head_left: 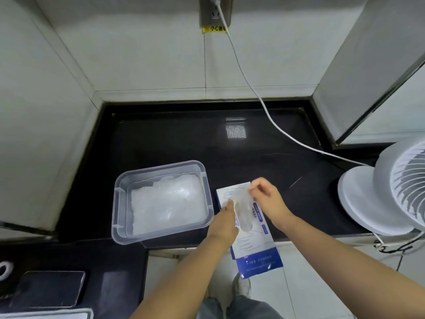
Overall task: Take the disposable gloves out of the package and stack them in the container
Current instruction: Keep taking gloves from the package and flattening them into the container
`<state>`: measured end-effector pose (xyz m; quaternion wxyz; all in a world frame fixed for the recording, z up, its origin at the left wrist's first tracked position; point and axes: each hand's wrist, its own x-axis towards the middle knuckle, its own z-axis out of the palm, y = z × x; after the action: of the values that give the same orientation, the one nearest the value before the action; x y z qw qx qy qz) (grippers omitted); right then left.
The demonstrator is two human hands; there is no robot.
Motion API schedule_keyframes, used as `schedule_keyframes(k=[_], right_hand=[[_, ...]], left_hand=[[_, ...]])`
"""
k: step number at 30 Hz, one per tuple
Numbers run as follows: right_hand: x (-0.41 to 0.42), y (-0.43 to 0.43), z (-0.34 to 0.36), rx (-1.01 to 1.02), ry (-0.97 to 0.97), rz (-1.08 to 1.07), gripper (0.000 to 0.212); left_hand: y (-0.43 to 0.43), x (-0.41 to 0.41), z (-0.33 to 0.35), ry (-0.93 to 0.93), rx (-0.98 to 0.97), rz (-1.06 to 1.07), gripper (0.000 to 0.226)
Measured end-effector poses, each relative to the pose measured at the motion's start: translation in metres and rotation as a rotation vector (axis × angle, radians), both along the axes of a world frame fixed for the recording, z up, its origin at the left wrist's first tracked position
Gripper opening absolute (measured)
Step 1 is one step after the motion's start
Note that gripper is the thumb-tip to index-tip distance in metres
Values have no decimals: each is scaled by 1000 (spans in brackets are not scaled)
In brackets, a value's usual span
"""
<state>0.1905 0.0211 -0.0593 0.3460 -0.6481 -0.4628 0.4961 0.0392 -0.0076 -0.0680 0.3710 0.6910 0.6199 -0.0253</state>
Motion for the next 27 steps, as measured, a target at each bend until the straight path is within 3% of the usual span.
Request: schedule_keyframes(k=[3, 7, 12, 13, 15, 17, 21, 25, 27], right_hand=[[1, 9, 16, -44, 227, -120, 10], [1, 14, 29, -71, 255, -133, 4], [-2, 19, 40, -7, 235, -112, 10], [-4, 19, 42, 14, 211, -94, 12], [-8, 19, 45, 58, 151, -58, 14], [-12, 19, 49, 103, 115, -9, 14], [-26, 21, 58, 174, 98, 121, 15], [-41, 26, 55, 194, 107, 226, 7], [-47, 29, 54, 187, 111, 259, 5]], left_hand=[[2, 2, 4, -32, -26, 1, 78], [11, 2, 5, -138, -88, 52, 48], [28, 8, 48, -510, -25, 432, 12], [31, 8, 58, -620, -50, 570, 11], [38, 4, 70, -806, -68, 825, 31], [45, -8, 77, -863, 0, 966, 53], [57, -40, 73, -745, 70, 925, 53], [61, -57, 75, -772, -146, 815, 26], [60, -65, 76, -809, -135, 804, 12]])
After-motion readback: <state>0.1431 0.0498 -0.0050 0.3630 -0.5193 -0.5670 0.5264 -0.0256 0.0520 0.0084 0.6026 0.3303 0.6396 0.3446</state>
